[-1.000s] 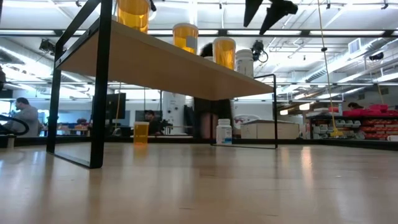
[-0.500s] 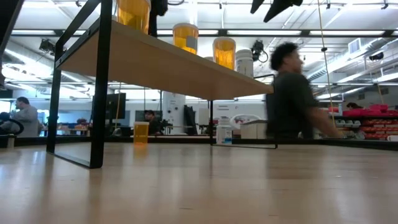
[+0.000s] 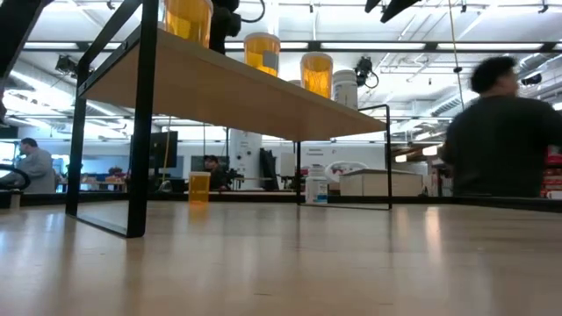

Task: Pick and place medicine bottles onto shelf by color
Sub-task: Put the orange pill bottle on the shelf

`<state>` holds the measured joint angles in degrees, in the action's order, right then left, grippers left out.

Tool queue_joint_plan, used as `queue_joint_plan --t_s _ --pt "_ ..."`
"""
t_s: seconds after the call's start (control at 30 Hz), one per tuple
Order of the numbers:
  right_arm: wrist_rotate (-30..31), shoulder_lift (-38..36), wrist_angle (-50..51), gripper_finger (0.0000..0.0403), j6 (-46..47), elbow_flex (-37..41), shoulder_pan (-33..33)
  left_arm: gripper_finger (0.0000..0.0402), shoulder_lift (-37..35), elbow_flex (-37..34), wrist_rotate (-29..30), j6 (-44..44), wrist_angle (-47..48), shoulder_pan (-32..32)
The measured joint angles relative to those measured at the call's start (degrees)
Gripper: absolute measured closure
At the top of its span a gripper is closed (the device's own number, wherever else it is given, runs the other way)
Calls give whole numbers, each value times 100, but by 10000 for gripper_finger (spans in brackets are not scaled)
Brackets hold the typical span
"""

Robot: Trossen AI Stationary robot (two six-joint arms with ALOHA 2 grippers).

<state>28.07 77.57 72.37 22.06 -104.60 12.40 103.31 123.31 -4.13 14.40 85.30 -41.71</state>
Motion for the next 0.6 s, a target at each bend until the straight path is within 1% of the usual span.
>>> queue_joint_plan --t_s 0.07,0.17,0.23,0.3,0.43,0.53,0.6 --pt "14 -10 5 111 18 0 -1 121 -18 0 23 -49 -185 -113" --pt "219 -18 52 111 101 0 -2 127 -35 -1 29 -112 -483 -216" --pt "389 -18 71 111 158 0 -2 134 -48 -208 27 -142 -847 -239" --pt "622 -18 73 111 207 0 6 140 -126 -709 29 -261 -1125 -257" --pt "1010 -18 73 111 360 0 76 149 -599 -2144 44 -373 -1616 -314" --pt "1032 -18 75 111 484 0 162 151 -1031 -3036 79 -589 -2174 -311" --pt "1030 -18 75 111 507 0 183 149 -1247 -3465 120 -885 -2556 -305"
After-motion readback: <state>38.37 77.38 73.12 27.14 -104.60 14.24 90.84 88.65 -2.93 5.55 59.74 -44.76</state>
